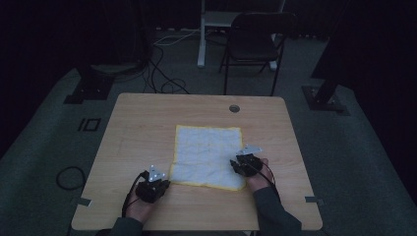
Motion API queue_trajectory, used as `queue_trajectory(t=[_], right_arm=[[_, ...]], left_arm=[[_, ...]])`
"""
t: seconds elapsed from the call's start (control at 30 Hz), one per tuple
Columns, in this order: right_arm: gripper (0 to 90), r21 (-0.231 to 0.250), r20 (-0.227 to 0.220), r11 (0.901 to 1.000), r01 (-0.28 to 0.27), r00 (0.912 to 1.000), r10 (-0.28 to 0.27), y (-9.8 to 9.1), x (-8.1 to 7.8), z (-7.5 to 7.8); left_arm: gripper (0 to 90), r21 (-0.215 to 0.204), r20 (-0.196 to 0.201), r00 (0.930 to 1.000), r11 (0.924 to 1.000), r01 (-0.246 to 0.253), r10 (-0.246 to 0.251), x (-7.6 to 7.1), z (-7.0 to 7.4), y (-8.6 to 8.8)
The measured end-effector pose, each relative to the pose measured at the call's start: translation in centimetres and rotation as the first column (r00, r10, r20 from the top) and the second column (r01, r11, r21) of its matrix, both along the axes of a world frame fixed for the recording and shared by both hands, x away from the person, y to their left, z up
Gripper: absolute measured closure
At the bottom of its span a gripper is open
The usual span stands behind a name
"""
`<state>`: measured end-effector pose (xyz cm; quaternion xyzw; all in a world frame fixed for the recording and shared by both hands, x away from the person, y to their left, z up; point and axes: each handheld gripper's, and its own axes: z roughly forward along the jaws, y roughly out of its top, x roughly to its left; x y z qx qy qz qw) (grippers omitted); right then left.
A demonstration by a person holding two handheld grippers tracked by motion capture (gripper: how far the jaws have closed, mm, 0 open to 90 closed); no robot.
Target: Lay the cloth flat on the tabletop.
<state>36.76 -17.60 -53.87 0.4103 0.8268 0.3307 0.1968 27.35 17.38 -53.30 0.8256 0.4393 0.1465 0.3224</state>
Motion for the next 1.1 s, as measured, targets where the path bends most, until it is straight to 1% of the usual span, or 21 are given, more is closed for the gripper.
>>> queue_trajectory(t=[0.07,0.13,0.17,0.23,0.33,0.5,0.67,0.73,0.83,0.93,1.1], right_arm=[[61.0,0.009,-0.003,1.0,-0.003,1.0,0.003,-0.1,0.1,0.0],[60.5,0.015,0.0,0.9999,-0.007,1.0,0.007,-0.3,0.2,-0.1],[59.8,0.02,0.0,0.9998,-0.005,1.0,0.005,-0.3,0.2,-0.1],[58.7,0.027,-0.002,0.9996,-0.005,1.0,0.005,-0.5,0.3,-0.2],[57.5,0.036,-0.004,0.9993,-0.006,1.0,0.007,-0.7,0.4,-0.2],[57.2,0.044,0.001,0.9989,-0.014,0.9999,0.014,-0.8,0.5,-0.3],[56.9,0.055,0.003,0.9984,-0.015,0.9999,0.015,-0.9,0.4,-0.4],[56.9,0.058,0.005,0.9982,-0.017,0.9998,0.017,-1.0,0.4,-0.4],[56.8,0.058,0.006,0.9981,-0.019,0.9998,0.018,-1.0,0.4,-0.5],[56.8,0.061,0.008,0.998,-0.018,0.9998,0.018,-1.0,0.4,-0.5],[56.7,0.061,0.009,0.998,-0.015,0.9999,0.015,-1.0,0.4,-0.5]], left_arm=[[87.9,-0.002,0.002,1.0,1.0,0.005,-0.005,-0.4,0.0,-0.1],[86.8,-0.022,0.008,0.9999,0.9997,0.009,-0.009,-0.7,0.0,-0.1],[85.2,-0.027,0.017,0.9998,0.9996,0.01,-0.01,-0.8,0.0,0.0],[80.7,-0.044,0.049,0.9988,0.999,-0.001,0.003,-0.9,0.3,0.2],[77.9,-0.072,0.088,0.9958,0.9972,-0.021,0.028,-0.7,1.0,0.5],[75.7,-0.079,0.121,0.9909,0.9956,-0.05,0.059,0.6,1.4,0.6],[72.4,-0.091,0.143,0.9854,0.9926,-0.081,0.094,2.4,1.5,0.6],[72.4,-0.095,0.16,0.9808,0.9907,-0.097,0.111,3.0,1.5,0.6],[72.1,-0.105,0.176,0.9758,0.9882,-0.111,0.129,3.7,1.6,0.6],[71.4,-0.109,0.187,0.9737,0.9877,-0.112,0.131,4.3,1.8,0.6],[71.3,-0.113,0.188,0.9729,0.9868,-0.115,0.135,5.1,1.9,0.5]])
